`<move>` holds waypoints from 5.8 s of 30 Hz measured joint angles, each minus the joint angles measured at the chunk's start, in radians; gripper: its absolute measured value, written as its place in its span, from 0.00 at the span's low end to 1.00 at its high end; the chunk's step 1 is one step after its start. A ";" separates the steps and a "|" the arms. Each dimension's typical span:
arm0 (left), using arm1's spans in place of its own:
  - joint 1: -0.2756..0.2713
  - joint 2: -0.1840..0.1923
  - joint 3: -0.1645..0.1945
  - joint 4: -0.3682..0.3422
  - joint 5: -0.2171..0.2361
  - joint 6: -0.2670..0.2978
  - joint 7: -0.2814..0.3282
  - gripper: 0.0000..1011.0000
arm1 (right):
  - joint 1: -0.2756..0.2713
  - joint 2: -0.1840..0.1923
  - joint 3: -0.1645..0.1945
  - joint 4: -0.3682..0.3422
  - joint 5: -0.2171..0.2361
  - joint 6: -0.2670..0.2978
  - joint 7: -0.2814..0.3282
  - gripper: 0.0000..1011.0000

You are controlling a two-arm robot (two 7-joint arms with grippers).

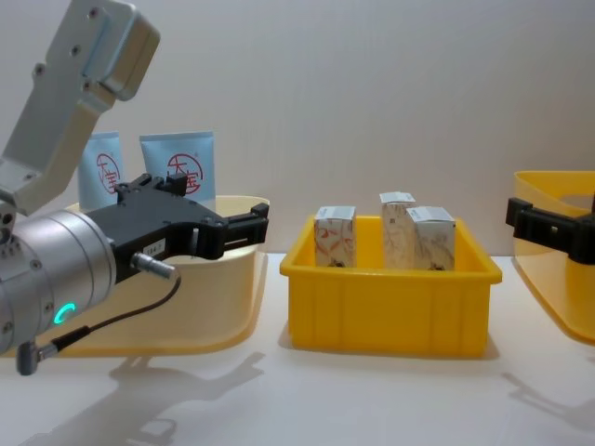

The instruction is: Bimanual collaborative sorting of washing and personal care products

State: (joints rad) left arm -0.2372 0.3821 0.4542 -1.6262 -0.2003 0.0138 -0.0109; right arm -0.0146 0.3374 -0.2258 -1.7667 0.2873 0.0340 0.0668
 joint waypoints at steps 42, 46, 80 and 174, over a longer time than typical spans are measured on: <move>0.000 0.000 0.000 0.000 0.000 0.000 0.000 0.99 | 0.000 0.000 0.000 0.000 0.000 0.000 0.000 0.99; 0.000 0.000 0.000 0.000 0.000 0.000 0.000 0.99 | 0.000 0.000 0.000 0.000 0.000 0.000 0.000 0.99; -0.007 0.000 -0.016 0.005 -0.016 -0.002 -0.019 0.99 | 0.000 0.000 0.000 0.000 0.000 0.000 0.000 0.99; -0.235 -0.145 -0.153 0.391 -0.233 0.048 -0.301 0.69 | 0.000 0.000 0.000 0.000 0.000 0.000 0.000 0.99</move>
State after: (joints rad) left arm -0.4726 0.2367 0.3012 -1.2348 -0.4337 0.0622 -0.3115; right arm -0.0147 0.3374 -0.2258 -1.7667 0.2874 0.0340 0.0668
